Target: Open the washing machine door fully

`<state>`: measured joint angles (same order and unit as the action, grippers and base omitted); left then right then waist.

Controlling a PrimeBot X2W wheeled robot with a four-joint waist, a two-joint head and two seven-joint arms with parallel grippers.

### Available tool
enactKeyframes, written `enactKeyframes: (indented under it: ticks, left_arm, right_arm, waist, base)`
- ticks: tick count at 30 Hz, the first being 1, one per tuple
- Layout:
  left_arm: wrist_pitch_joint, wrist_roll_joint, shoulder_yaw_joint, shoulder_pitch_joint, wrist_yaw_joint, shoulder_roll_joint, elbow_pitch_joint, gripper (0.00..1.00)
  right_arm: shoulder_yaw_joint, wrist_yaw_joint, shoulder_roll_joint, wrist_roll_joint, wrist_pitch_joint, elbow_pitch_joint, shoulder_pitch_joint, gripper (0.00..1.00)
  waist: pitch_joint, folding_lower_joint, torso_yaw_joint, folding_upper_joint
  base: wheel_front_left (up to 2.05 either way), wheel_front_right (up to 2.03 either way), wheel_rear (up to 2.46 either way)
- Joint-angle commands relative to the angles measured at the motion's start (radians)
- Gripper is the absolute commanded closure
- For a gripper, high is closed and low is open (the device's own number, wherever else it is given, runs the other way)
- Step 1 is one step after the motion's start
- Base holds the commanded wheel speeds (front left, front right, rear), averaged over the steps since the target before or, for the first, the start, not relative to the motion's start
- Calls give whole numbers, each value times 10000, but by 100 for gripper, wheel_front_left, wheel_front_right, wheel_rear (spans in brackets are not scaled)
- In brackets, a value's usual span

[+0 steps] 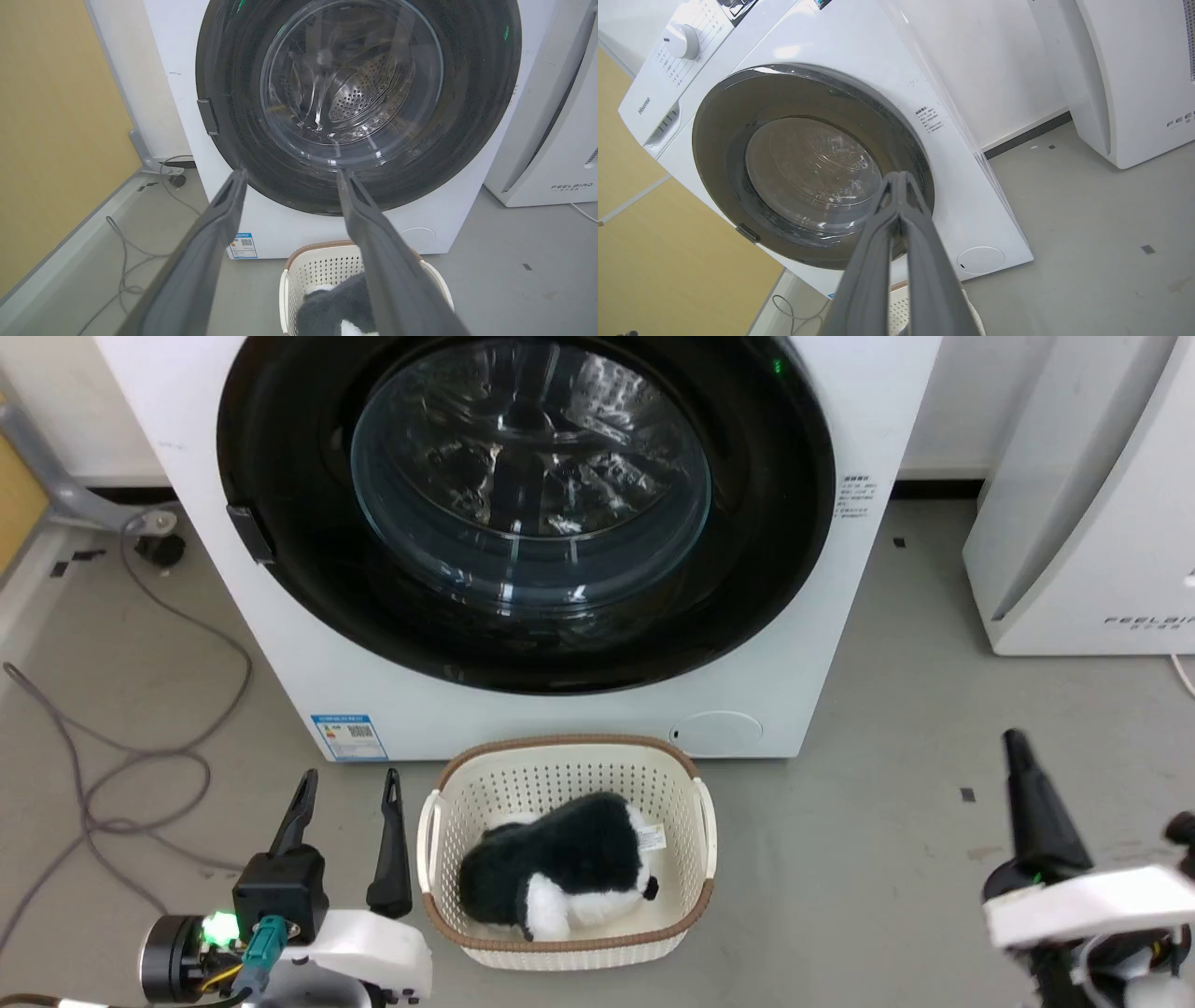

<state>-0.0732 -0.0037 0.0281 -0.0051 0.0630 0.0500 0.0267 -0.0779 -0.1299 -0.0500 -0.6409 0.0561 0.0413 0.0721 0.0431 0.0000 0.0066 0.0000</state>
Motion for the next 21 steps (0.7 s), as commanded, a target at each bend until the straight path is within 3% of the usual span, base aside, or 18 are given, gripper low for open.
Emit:
enactKeyframes:
  ticks: [1,13,21]
  left_arm:
    - [-113,-61,39,-189,64,2,66,0]
    - [-385,-2,211,-911,213,7,326,0]
    - [-532,44,293,-1356,306,85,464,0]
  right_arm:
    - [-98,-3,-1,-379,-7,75,228,100]
    - [-978,-3,-648,-3026,-451,1653,2581,100]
    - [-856,-4,-1184,-3743,-411,2572,4212,100]
  waist:
    - [62,0,17,0]
    - [1102,0,264,0]
    - [1748,0,437,0]
  base:
    - [0,0,0]
    - [0,0,0]
    - [0,0,0]
